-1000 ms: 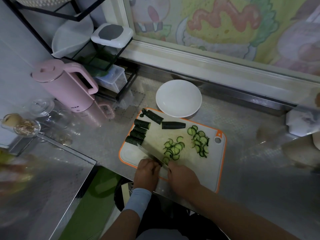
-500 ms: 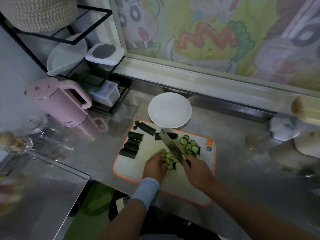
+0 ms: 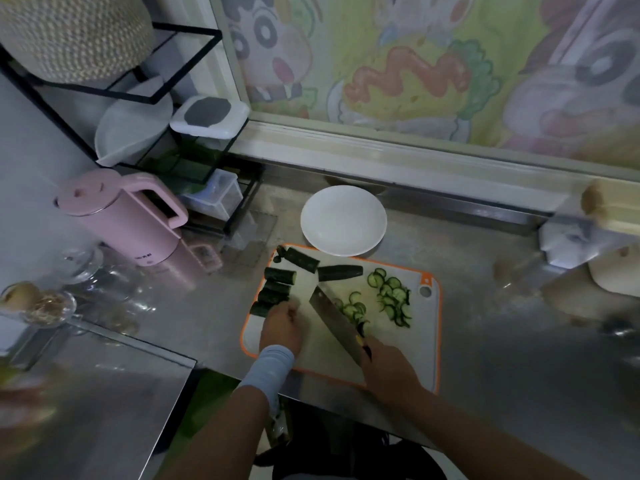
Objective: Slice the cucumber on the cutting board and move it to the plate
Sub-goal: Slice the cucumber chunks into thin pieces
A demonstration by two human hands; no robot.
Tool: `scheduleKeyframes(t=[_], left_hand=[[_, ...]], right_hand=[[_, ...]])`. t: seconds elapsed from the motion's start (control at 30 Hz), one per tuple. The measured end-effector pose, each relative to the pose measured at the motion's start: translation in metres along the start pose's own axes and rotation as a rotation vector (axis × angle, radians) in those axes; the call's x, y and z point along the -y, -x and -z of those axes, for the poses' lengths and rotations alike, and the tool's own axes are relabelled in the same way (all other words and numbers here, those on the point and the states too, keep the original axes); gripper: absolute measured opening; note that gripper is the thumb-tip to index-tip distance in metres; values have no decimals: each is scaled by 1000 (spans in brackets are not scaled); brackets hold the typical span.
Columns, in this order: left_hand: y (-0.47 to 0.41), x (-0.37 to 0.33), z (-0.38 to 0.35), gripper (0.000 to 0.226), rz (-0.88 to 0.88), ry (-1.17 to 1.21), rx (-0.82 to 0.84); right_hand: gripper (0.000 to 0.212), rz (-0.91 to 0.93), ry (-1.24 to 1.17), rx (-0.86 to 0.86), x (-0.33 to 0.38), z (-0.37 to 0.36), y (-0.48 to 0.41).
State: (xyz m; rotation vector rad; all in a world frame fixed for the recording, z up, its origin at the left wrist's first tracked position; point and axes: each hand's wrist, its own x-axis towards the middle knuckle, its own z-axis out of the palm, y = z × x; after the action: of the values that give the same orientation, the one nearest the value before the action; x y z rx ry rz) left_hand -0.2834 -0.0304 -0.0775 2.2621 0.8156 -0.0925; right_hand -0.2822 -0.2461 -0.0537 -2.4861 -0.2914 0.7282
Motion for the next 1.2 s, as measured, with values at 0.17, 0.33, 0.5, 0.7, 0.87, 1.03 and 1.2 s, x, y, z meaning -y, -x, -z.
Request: scheduleKeyframes(t=[0.17, 0.33, 0.5, 0.7, 0.87, 1.03, 1.2], left_hand=[[-5, -20, -15, 39, -164, -66, 160], [-11, -44, -32, 54, -273, -170, 287], [-6, -78, -51, 54, -317, -135, 421], [0, -101, -65, 40, -340, 37, 379], [-36, -90, -48, 43, -416, -200, 36], [-65, -94, -45, 50, -465, -605, 135], [-67, -95, -44, 32, -339, -687, 114]], right_hand=[[17, -66, 70, -114, -14, 15, 2], [22, -137, 20, -189, -32, 33, -6], [20, -147, -160, -266, -37, 58, -11], [25, -157, -74, -340, -49, 94, -26], [17, -87, -52, -296, -39, 86, -33], [19, -94, -32, -281, -32, 73, -41], [20, -83, -65, -278, -30, 68, -43]])
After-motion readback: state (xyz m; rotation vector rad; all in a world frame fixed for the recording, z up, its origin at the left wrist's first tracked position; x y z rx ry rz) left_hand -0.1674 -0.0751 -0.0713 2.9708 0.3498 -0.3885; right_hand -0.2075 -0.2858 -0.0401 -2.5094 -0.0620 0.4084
